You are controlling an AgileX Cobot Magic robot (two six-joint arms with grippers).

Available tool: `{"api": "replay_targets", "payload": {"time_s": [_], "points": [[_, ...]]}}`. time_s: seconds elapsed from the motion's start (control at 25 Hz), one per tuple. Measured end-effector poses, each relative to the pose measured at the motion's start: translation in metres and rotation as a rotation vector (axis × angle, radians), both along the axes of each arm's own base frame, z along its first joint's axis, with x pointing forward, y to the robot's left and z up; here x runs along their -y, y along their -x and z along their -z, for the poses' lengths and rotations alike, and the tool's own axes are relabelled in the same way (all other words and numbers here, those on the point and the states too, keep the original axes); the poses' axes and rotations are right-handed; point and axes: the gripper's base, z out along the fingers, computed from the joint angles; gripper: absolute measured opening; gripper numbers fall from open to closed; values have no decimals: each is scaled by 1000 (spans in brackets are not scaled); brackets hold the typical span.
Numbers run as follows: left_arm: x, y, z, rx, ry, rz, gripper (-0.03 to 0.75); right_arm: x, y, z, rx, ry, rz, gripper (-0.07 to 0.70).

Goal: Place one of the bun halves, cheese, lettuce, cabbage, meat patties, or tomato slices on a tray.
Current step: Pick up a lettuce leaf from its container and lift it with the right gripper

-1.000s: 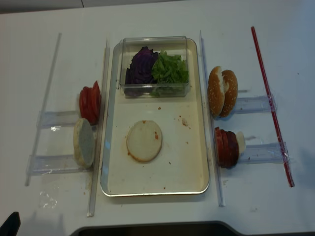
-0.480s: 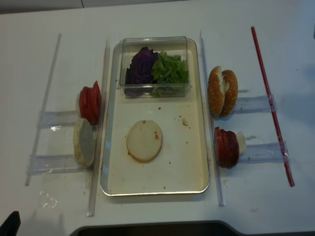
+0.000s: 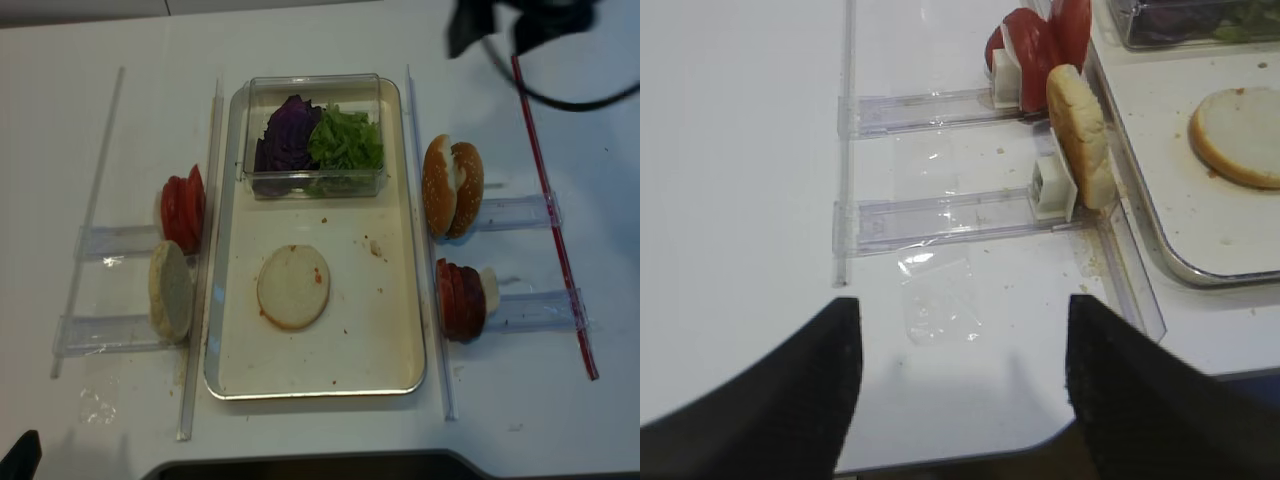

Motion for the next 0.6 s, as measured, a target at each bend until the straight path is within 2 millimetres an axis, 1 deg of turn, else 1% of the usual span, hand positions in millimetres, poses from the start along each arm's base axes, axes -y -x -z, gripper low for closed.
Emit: {"api": "replay_targets", "payload": {"time_s": [0.16, 0.28, 0.4, 0.6], "points": [[0, 0, 0, 0, 0, 0, 411, -52, -27, 24, -36, 19, -101, 512], [0, 0, 0, 0, 0, 0, 411, -77, -46, 45, -60, 31, -133, 512], [0, 0, 0, 0, 0, 0, 411, -91, -65, 65, -84, 40, -140, 512], [0, 0, 0, 0, 0, 0, 411, -104, -87, 95, -121, 53, -128, 512]]}}
